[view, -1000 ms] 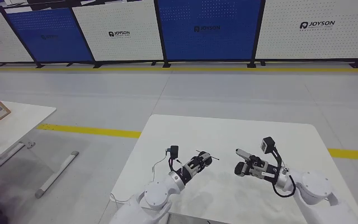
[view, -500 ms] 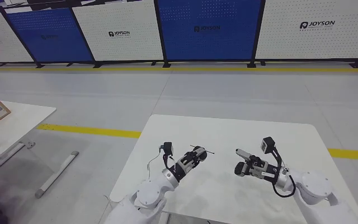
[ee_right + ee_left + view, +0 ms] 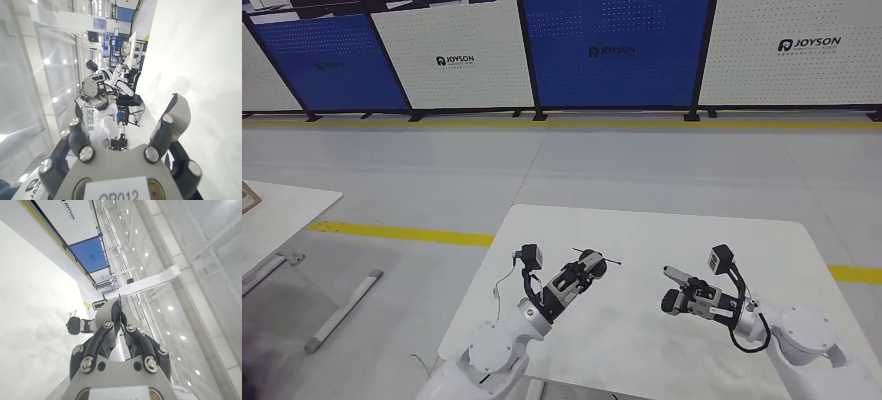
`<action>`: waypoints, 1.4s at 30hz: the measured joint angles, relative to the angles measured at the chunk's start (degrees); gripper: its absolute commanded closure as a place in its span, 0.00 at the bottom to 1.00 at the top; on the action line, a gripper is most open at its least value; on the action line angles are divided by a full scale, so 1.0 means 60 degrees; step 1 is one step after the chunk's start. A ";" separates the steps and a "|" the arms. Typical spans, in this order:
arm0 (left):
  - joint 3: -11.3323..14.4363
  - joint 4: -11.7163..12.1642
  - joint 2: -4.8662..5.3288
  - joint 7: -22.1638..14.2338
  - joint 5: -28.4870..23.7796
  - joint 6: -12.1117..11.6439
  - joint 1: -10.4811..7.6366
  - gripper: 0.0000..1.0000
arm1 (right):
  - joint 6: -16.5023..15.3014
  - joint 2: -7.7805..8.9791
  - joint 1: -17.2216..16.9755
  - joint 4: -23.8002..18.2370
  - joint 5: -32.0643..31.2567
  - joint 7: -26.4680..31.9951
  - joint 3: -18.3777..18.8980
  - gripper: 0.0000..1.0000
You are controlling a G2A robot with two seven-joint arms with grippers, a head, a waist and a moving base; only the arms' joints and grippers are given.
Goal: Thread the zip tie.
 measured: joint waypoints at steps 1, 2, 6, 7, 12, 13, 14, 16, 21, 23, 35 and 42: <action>0.0007 0.0000 -0.0003 0.0001 -0.0018 0.0000 -0.0003 1.00 | 0.0000 0.0000 0.0000 0.0000 0.0000 0.0000 0.0000 0.00; 0.0035 -0.0011 -0.0013 -0.0030 -0.0152 -0.0018 -0.0023 1.00 | 0.0000 0.0000 0.0000 0.0000 0.0000 0.0000 0.0000 0.00; -0.0067 -0.0268 -0.0036 -0.0236 -0.0752 -0.0531 -0.0041 1.00 | 0.0000 0.0000 0.0000 0.0000 0.0000 0.0000 0.0000 0.00; -0.0135 -0.0423 -0.0037 -0.0287 -0.0903 -0.0752 -0.0001 1.00 | 0.0000 0.0000 0.0000 0.0000 0.0000 0.0000 0.0000 0.00; -0.0374 -0.1106 -0.0036 -0.0454 -0.1220 -0.1611 0.0265 1.00 | 0.0000 0.0000 0.0000 0.0000 0.0000 0.0000 0.0000 0.00; -0.0431 -0.1195 -0.0040 -0.0396 -0.1189 -0.1748 0.0308 1.00 | 0.0000 0.0000 0.0000 0.0000 0.0000 0.0000 0.0000 0.00; -0.0558 -0.1327 -0.0061 -0.0125 -0.1018 -0.1838 0.0332 1.00 | 0.0000 0.0000 0.0000 0.0000 0.0000 0.0000 0.0000 0.00; -0.0661 -0.1505 -0.0102 0.0553 -0.0525 -0.1846 0.0349 1.00 | 0.0000 0.0000 0.0000 0.0000 0.0000 0.0000 0.0000 0.00; -0.0649 -0.1521 -0.0107 0.0665 -0.0497 -0.1829 0.0352 1.00 | 0.0000 0.0000 0.0000 0.0000 0.0000 0.0000 0.0000 0.00; -0.0644 -0.1510 -0.0107 0.0660 -0.0483 -0.1814 0.0344 1.00 | 0.0000 0.0000 0.0000 0.0000 0.0000 0.0000 0.0000 0.00; -0.0283 -0.0517 -0.0085 0.0014 0.1082 -0.0305 0.0245 1.00 | 0.0000 0.0000 0.0000 0.0000 0.0000 0.0000 0.0000 0.00; -0.0063 0.0296 -0.0059 -0.0294 0.1930 -0.0037 0.0310 1.00 | 0.0000 0.0000 0.0000 0.0000 0.0000 0.0000 0.0000 0.00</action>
